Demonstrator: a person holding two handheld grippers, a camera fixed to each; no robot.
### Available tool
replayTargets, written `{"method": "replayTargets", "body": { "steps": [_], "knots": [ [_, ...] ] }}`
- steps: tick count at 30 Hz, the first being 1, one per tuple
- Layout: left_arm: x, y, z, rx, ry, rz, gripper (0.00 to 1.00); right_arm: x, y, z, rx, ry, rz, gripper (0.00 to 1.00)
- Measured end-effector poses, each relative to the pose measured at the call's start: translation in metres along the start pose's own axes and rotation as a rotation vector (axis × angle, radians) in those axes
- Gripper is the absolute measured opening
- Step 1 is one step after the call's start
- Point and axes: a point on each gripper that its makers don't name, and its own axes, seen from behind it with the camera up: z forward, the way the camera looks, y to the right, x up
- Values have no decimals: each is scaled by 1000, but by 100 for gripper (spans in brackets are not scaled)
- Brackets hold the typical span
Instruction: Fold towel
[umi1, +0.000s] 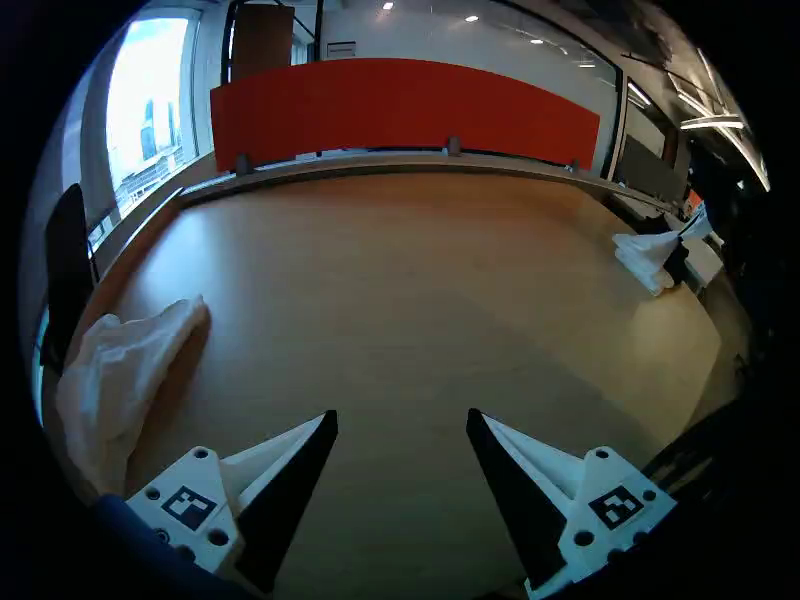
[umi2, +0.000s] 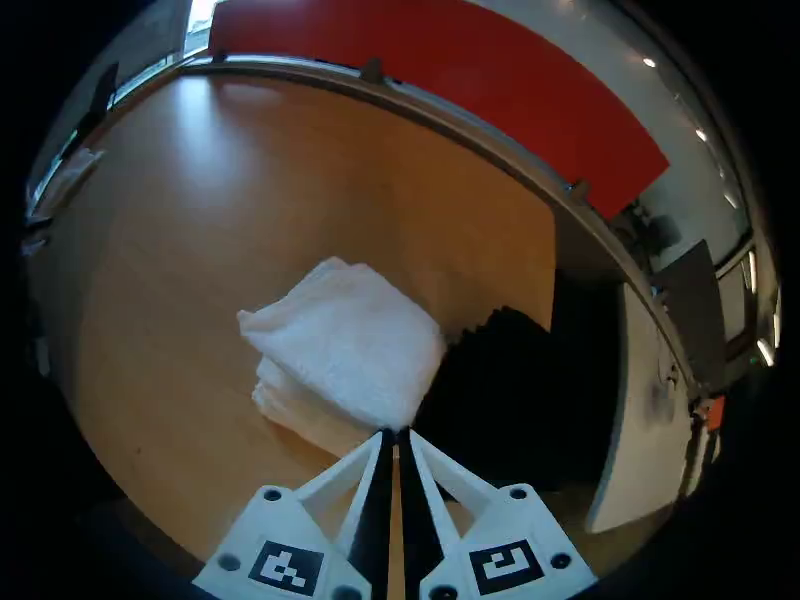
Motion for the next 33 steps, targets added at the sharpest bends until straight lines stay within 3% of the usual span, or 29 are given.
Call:
{"method": "replayTargets", "body": {
  "steps": [33],
  "knots": [
    [4,2,1,16,-20,23,96,-60,5,53,-28,-138,107,4]
  ]
}}
